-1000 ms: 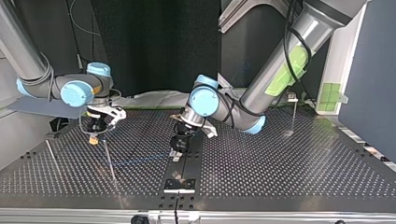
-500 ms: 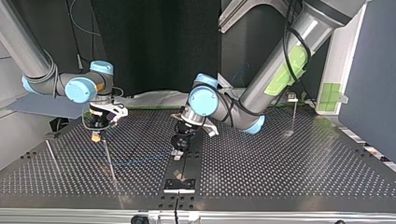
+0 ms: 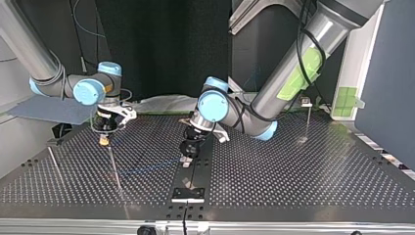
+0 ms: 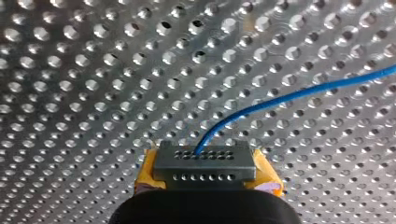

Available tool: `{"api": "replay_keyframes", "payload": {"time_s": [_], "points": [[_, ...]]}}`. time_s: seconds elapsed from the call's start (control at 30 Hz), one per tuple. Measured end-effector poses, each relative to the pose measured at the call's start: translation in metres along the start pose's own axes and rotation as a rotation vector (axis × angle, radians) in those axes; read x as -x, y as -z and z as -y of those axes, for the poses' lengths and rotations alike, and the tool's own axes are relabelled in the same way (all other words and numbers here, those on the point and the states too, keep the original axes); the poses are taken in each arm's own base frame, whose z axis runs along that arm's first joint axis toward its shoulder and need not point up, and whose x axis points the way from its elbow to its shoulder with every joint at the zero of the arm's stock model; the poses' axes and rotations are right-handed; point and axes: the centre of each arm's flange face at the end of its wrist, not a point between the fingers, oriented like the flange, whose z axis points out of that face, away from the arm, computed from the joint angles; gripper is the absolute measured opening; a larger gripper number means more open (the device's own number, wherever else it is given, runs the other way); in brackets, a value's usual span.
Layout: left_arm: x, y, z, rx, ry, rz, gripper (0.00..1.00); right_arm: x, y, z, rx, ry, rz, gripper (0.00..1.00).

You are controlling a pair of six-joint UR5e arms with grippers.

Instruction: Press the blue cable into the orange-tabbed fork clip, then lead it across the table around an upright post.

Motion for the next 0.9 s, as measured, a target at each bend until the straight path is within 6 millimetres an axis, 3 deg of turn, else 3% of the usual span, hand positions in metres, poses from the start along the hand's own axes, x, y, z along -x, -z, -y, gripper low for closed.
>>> {"api": "replay_keyframes", "payload": {"time_s": [0.27,0.9], "points": [[-0.001,0.003,-0.003,0.032,-0.018,-0.014,0.49,0.017,-0.001,0.001,-0.001,0.007,0.024,0.00],[-0.003,0.014,-0.017,0.176,-0.083,-0.047,0.49,0.018,-0.003,-0.002,0.004,0.007,0.024,0.00]]}}
